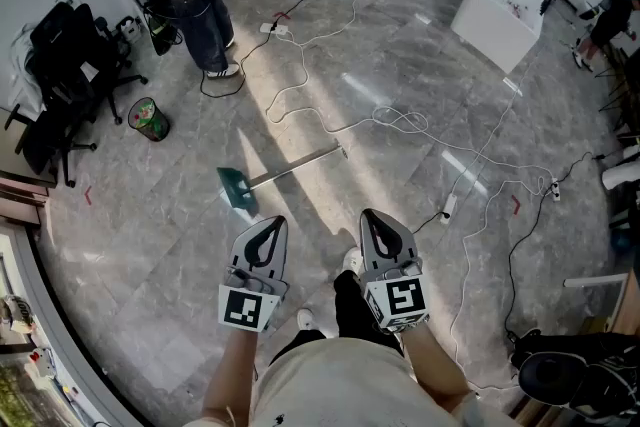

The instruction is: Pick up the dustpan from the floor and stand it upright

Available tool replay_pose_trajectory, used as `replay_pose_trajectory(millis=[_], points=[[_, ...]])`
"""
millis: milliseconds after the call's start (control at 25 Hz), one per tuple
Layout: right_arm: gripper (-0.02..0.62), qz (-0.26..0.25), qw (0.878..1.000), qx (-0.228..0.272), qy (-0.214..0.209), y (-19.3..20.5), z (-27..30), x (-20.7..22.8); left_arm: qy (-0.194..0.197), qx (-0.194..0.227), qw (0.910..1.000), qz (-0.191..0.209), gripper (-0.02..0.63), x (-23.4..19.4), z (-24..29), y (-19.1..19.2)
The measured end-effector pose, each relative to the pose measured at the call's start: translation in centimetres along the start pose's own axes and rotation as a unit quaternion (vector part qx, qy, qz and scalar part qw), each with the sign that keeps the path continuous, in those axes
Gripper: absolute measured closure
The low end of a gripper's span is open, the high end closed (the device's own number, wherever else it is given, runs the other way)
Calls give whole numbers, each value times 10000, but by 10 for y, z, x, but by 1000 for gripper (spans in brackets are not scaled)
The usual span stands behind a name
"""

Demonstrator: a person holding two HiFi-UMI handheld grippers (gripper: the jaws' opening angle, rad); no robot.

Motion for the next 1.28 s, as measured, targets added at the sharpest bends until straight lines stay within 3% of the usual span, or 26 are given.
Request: replay_pose_trajectory(millis=[240,480,560,640,680,840,920,1000,1080,1160,1280], points=[[577,-444,9988,131,-144,1,82,93,-51,130,9999,84,595,-4,117,7],[577,-290,9994,89,-149,10,142,170,134,30,9996,227,595,-6,217,15],[577,-199,9997,-31,-114,19,159,180,393,-301,9964,690,595,-16,240,24],[577,-208,9994,-251,-68,28,183,191,746,-735,9843,1421,595,-35,268,33],[577,-190,9992,-363,-23,32,198,197,860,-831,9810,1530,595,-46,285,37],[577,131,9975,-614,323,51,254,229,1143,-1086,9786,1322,595,-92,361,63],[577,291,9952,-766,529,71,265,242,1246,-1566,9735,1107,595,-105,386,94],[577,315,9938,-854,643,96,276,253,1310,-2358,9579,979,595,-117,407,139],[578,409,9932,-773,775,122,296,263,1393,-3068,9348,1123,595,-133,433,191],[577,575,9924,-586,917,151,325,270,1476,-3458,9145,1491,595,-152,466,242],[577,845,9902,-755,811,221,360,268,1591,-3930,8868,1836,595,-176,506,324]])
Point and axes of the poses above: the fingertips, and each gripper's own axes: z forward along the fingers, x to its right, y out of its underside, the point moved 6 cm from there along -z, backward along the fingers, and after that the axes turned 11 degrees about -z, right-handed, at the moved point
